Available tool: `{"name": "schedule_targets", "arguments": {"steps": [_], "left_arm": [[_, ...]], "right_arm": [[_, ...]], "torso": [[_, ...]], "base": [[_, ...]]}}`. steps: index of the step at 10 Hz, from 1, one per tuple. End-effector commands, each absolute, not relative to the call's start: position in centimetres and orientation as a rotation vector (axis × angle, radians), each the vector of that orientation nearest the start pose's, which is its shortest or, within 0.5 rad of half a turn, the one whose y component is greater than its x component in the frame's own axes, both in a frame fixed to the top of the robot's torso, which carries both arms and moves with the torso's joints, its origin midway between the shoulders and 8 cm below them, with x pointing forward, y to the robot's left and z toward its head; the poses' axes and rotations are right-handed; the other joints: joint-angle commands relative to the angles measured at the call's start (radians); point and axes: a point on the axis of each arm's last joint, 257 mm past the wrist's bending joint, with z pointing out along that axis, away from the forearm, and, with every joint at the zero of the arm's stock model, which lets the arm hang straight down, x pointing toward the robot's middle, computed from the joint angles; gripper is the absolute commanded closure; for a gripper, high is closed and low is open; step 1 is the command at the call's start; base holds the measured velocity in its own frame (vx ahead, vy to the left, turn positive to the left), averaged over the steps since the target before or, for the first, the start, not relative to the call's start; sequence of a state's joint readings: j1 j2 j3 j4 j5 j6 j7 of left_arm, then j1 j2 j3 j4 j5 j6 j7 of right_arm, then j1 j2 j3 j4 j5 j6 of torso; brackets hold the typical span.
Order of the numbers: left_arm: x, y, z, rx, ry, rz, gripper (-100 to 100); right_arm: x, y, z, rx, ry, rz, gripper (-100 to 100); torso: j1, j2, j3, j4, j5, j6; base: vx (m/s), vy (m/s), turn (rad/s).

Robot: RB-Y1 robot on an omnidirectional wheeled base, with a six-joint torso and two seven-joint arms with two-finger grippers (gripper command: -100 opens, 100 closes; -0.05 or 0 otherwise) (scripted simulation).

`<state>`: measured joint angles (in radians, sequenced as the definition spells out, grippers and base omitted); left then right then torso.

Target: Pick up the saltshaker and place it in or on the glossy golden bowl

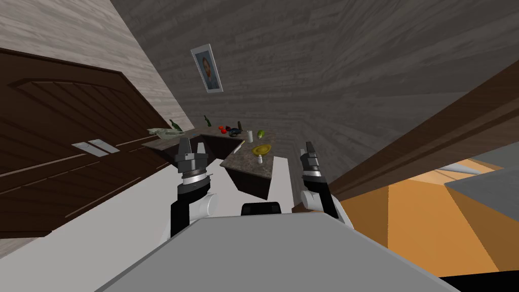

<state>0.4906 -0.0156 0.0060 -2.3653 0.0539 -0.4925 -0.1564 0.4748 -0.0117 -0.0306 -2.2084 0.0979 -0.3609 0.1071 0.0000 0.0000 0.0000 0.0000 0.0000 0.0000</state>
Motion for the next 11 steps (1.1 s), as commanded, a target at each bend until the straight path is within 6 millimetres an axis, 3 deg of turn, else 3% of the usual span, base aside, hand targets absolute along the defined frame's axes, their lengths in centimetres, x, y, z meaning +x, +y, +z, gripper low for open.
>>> {"name": "schedule_targets", "arguments": {"steps": [1,5,11], "left_arm": [[32.5,28.4,6.3,-0.578,0.543,-1.205,0],[32.5,28.4,6.4,-0.578,0.543,-1.206,0],[32.5,28.4,6.4,-0.578,0.542,-1.206,0]], "right_arm": [[38.3,-27.9,-2.8,0.644,0.865,1.067,-100],[40.1,-26.2,-3.3,0.528,0.956,1.015,-100],[43.4,-25.1,-4.9,0.371,1.067,0.841,-100]], "torso": [[0.0,0.0,0.0,0.0,0.0,0.0],[0.01,0.007,0.004,0.002,0.002,0.0],[0.015,0.009,0.005,0.002,0.003,0.0]], "base": [[-0.04,0.077,-0.027],[-0.121,0.148,-0.071],[-0.167,0.229,-0.106]]}}
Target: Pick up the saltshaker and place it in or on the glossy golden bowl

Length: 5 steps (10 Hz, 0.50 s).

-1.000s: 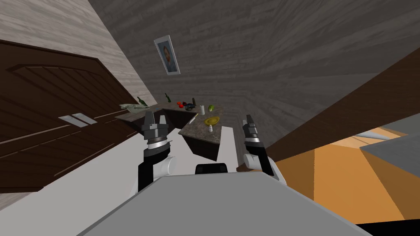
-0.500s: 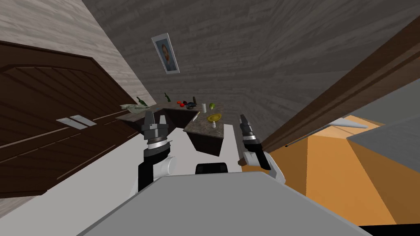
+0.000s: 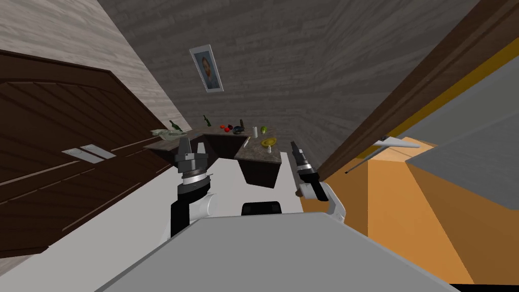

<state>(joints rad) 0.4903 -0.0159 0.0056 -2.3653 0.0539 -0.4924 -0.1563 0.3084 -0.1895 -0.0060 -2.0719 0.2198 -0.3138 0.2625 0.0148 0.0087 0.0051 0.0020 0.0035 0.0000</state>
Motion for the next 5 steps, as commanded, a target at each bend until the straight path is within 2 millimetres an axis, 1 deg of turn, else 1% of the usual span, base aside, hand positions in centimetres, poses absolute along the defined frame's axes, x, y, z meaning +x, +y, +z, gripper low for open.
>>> {"name": "schedule_targets", "arguments": {"steps": [1,4,5], "left_arm": [[32.5,28.4,6.4,-0.578,0.542,-1.206,0],[32.5,28.4,6.4,-0.578,0.542,-1.206,0],[32.5,28.4,6.4,-0.578,0.542,-1.206,0]], "right_arm": [[44.1,-25.1,-5.2,0.345,1.085,0.801,-100],[46.0,-25.6,-6.7,0.273,1.138,0.662,-100],[46.7,-26.0,-7.3,0.251,1.157,0.611,-100]], "torso": [[0.0,0.0,0.0,0.0,0.0,0.0],[0.002,-0.003,-0.002,-0.001,0.0,0.0],[0.001,-0.004,-0.002,-0.001,0.0,0.0]], "base": [[-0.123,0.226,-0.111],[-0.103,0.225,-0.103],[-0.07,0.228,-0.096]]}}
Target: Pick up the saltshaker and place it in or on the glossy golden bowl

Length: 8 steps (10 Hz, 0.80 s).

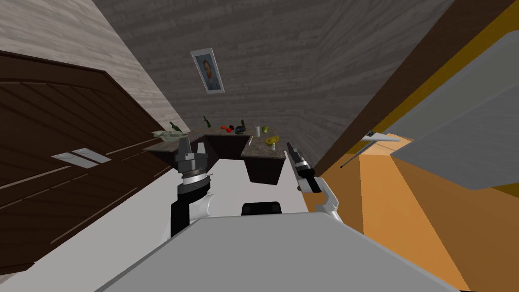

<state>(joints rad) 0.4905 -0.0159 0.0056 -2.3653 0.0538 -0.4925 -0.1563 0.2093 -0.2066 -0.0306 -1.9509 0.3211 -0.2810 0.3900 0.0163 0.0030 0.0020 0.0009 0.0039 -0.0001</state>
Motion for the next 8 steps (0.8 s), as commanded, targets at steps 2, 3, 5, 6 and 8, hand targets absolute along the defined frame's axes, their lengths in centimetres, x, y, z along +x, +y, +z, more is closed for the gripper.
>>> {"name": "schedule_targets", "arguments": {"steps": [2,3,5,6,8], "left_arm": [[32.5,28.4,6.4,-0.578,0.543,-1.206,0],[32.5,28.4,6.4,-0.578,0.543,-1.206,0],[32.5,28.4,6.4,-0.578,0.543,-1.206,0],[32.5,28.4,6.4,-0.578,0.543,-1.206,0],[32.5,28.4,6.4,-0.578,0.543,-1.206,0]], "right_arm": [[47.9,-27.0,-8.7,0.21,1.196,0.502,-100],[48.5,-27.6,-9.5,0.192,1.216,0.445,-100],[49.5,-29.2,-11.1,0.161,1.258,0.332,-100],[49.9,-30.2,-12.2,0.148,1.283,0.273,-100],[50.4,-32.3,-14.3,0.122,1.331,0.154,-100]], "torso": [[0.0,-0.001,-0.001,0.0,0.0,0.0],[0.0,-0.003,-0.001,-0.001,0.0,0.0],[-0.002,-0.007,-0.004,-0.002,0.0,0.0],[-0.002,-0.009,-0.005,-0.002,0.0,0.0],[-0.003,-0.012,-0.007,-0.003,0.0,0.0]], "base": [[-0.048,0.222,-0.102],[0.01,0.214,-0.069],[0.037,0.195,-0.063],[0.074,0.198,-0.079],[0.091,0.174,-0.05]]}}
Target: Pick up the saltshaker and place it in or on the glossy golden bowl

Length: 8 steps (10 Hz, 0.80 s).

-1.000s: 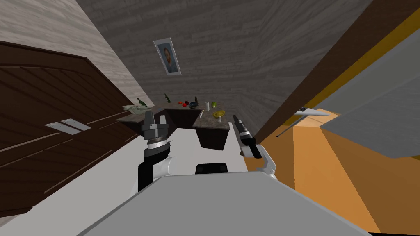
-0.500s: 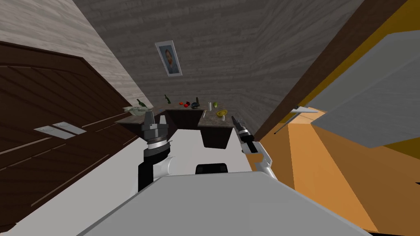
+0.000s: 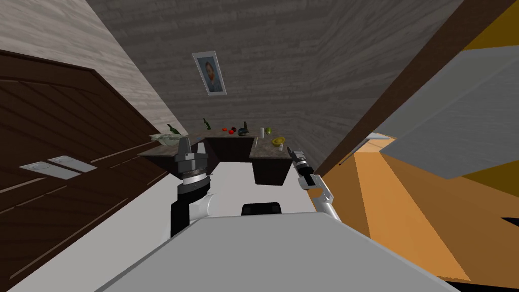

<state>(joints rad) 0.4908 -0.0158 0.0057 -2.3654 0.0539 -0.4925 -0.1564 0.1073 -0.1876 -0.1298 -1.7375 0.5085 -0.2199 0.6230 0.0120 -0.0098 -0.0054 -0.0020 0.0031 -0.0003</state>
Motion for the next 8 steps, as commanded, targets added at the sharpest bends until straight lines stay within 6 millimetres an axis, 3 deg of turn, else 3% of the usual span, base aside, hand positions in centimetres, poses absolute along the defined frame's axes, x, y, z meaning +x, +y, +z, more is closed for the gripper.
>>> {"name": "schedule_targets", "arguments": {"steps": [1,8], "left_arm": [[32.5,28.4,6.3,-0.578,0.543,-1.206,0],[32.5,28.4,6.3,-0.578,0.543,-1.205,0]], "right_arm": [[50.5,-33.5,-15.4,0.113,1.356,0.097,-100],[49.0,-40.8,-23.3,0.102,1.529,-0.215,-100]], "torso": [[0.0,0.0,0.0,0.0,0.0,0.0],[-0.006,-0.008,-0.004,-0.002,-0.001,0.0]], "base": [[0.101,0.141,-0.038],[0.195,0.104,-0.012]]}}
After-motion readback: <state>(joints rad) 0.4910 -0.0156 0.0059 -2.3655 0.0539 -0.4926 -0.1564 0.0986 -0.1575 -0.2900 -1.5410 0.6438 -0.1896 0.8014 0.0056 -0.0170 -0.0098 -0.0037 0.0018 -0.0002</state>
